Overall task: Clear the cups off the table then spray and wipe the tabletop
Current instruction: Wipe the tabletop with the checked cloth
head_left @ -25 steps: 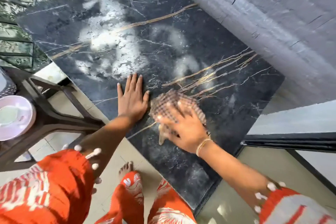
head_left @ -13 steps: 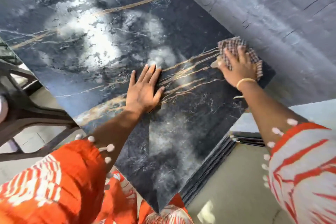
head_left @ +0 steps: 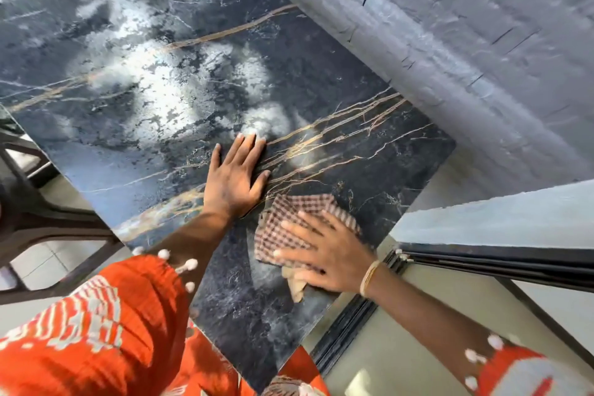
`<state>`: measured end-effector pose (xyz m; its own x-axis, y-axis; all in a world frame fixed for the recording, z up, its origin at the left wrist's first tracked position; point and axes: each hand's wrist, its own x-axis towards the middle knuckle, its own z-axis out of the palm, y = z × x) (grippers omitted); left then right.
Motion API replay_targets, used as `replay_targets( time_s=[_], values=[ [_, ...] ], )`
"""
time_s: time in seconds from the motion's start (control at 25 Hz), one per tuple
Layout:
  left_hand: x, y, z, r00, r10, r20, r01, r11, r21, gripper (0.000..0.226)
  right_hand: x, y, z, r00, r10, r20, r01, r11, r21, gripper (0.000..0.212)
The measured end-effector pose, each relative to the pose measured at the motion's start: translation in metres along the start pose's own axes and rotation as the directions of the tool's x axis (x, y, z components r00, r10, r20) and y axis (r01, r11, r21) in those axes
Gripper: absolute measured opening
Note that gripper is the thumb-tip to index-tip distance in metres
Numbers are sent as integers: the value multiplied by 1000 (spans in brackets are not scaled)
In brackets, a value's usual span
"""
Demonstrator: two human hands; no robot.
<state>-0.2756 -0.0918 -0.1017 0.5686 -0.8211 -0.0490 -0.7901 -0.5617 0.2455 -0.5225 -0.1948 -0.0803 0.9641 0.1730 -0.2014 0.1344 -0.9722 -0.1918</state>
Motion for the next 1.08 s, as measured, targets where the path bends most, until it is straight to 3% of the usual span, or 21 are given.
replay_targets(
  time_s=[0.08, 0.16, 0.28, 0.36, 0.4, 0.44, 0.48, 0.64, 0.72, 0.92, 1.08],
  values=[
    [0, 0, -1, 1000, 2, 13, -2, 1000, 12, 62, 5, 52, -4, 994, 96, -49, -99, 994, -56, 53],
    [0, -1, 0, 1000, -6, 30, 6, 1000, 21, 61, 12, 111, -15, 911, 403, -87, -408, 912, -50, 54],
    [2, -2, 1, 999, -16, 30, 16, 1000, 21, 61, 27, 168, -34, 606, 791, -77, -784, 611, 110, 55],
    [2, -1, 0, 999, -16, 30, 16, 1000, 14, 62, 55, 167, -41, 375, 927, -33, -899, 372, 233, 56],
    [2, -1, 0, 999, -17, 34, 17, 1000, 7, 62, 73, 157, -42, 295, 956, 1, -921, 284, 267, 57],
    [1, -1, -1, 999, -17, 37, 17, 1000, 4, 62, 91, 144, -43, 258, 966, 17, -928, 243, 282, 58],
    [1, -1, -1, 999, -18, 39, 18, 1000, 5, 62, 109, 133, -44, 268, 963, 13, -926, 254, 281, 58],
    [3, 0, -1, 999, -20, 50, 19, 1000, 16, 62, 153, 143, -60, 480, 877, 26, -859, 464, 219, 59],
    [3, -1, -2, 998, -29, 49, 28, 999, 16, 62, 169, 166, -70, 545, 836, 55, -829, 528, 187, 59],
    [2, 0, -1, 999, -23, 31, 23, 1000, 16, 62, 205, 221, -98, 543, 824, 162, -837, 515, 188, 61],
    [1, -2, -1, 999, -27, 29, 27, 1000, 12, 63, 192, 216, -87, 533, 844, 60, -827, 505, 246, 60]
  ],
)
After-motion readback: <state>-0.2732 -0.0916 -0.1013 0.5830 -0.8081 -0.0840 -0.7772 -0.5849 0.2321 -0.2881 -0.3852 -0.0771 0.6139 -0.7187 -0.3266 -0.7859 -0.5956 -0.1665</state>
